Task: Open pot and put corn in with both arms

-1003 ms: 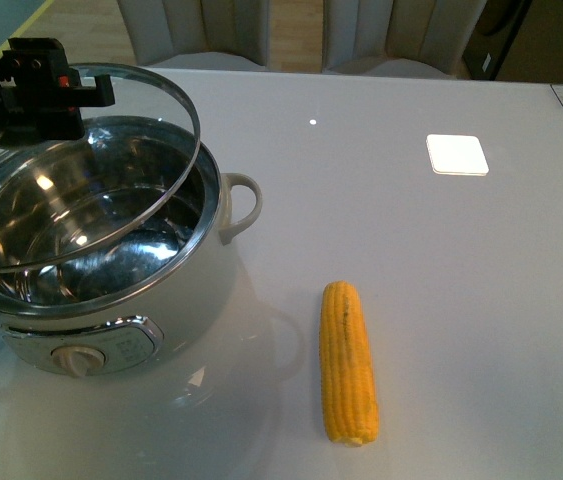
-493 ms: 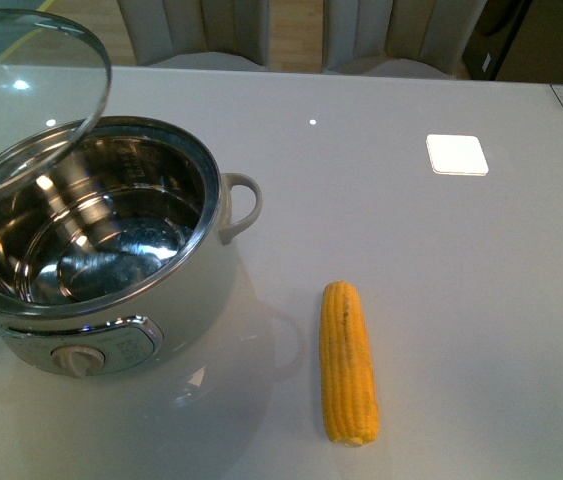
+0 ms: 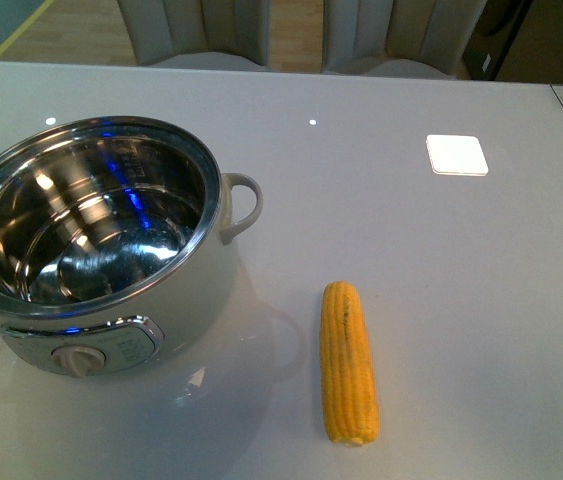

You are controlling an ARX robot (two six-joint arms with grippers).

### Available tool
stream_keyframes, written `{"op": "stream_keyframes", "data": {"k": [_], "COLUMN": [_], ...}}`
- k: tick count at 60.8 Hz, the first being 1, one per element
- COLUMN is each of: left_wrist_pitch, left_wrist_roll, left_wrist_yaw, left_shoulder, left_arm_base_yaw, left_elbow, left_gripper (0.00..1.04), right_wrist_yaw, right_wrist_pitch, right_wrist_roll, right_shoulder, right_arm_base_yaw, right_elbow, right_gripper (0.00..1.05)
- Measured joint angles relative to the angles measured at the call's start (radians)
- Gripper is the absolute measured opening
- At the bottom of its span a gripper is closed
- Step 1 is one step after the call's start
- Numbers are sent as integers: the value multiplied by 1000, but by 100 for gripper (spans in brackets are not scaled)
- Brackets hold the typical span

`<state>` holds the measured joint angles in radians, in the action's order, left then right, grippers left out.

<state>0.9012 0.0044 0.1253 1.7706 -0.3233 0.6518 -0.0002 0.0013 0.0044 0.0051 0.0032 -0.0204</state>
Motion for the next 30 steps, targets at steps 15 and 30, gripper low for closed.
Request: {"op": "stream_keyframes", "data": {"k": [15, 30], "left_wrist_pitch": [64, 101], "left_wrist_roll": [37, 52], "left_wrist_yaw": [43, 63], "left_shoulder": [113, 241], "left_arm_base_yaw": [-117, -207], "left_elbow": [22, 94], "left_gripper": [41, 41], "right_wrist_yaw": [0, 0], "right_wrist_pitch": [0, 0], "right_wrist_roll": [0, 0], "right_shoulder": [0, 0], "right_arm_base_yaw": [0, 0], "right_elbow": [0, 0], "right_gripper": [96, 96]}}
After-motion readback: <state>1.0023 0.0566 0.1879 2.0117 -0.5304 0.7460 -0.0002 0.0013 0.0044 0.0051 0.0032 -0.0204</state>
